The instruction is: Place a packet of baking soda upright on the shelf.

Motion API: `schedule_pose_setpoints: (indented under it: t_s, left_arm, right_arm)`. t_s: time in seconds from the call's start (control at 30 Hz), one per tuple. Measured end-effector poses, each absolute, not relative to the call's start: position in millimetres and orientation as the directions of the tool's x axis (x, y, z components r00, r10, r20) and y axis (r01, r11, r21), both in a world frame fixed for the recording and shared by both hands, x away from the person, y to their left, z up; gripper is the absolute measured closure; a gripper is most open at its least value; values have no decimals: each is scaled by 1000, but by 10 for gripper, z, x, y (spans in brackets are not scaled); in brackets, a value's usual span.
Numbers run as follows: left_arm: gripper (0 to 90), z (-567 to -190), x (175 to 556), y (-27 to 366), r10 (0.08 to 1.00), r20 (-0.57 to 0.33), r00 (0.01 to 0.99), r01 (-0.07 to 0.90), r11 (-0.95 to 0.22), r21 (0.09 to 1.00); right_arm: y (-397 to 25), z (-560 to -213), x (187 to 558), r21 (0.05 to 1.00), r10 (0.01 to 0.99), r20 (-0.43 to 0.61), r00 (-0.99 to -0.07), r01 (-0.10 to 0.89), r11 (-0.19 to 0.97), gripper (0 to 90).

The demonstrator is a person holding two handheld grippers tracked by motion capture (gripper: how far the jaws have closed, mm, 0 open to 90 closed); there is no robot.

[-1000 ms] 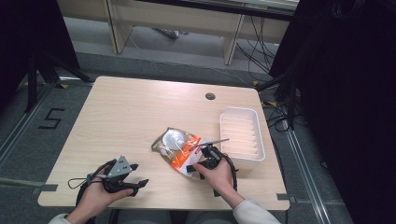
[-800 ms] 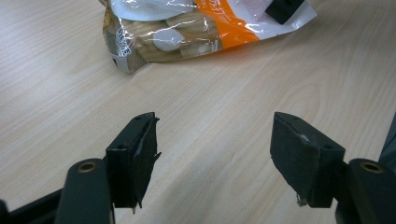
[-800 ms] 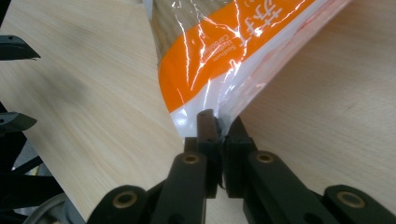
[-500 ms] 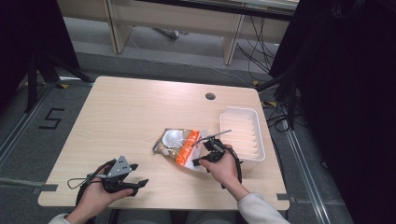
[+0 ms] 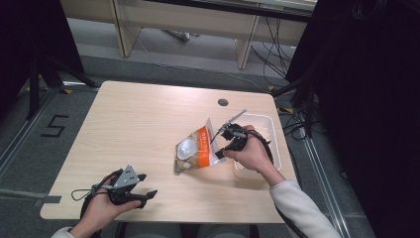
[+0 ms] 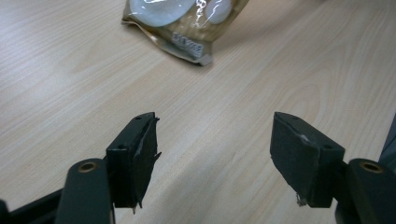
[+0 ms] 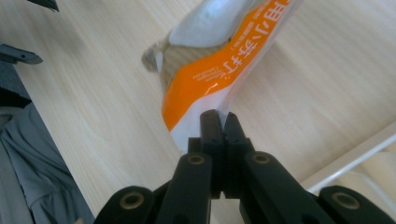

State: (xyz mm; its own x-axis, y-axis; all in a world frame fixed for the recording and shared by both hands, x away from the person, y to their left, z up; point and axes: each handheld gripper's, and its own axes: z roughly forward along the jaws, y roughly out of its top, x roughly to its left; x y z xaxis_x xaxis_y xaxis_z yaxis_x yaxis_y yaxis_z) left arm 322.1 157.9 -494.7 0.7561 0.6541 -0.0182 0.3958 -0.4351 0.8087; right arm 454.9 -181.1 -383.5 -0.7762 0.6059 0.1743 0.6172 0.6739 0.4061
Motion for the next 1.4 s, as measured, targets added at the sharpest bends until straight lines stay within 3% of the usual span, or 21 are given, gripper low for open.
schedule_pose_setpoints:
  t_s: [0.23,0.53,1.4]
  left_arm:
    - [314,-4946,3224,1579,653,-21,757,398,-436,807]
    - [314,-4946,3227,1581,651,-18,759,394,-437,809]
    - [315,-4948,3221,1572,653,-46,756,419,-428,801]
  right_arm:
    - [-1814,-3569,4639,392,539,138,-831,545,741,900]
    - [-1698,-3331,4664,277,331,57,-942,333,901,900]
    - [-1511,-2911,4600,227,234,30,-972,235,945,900]
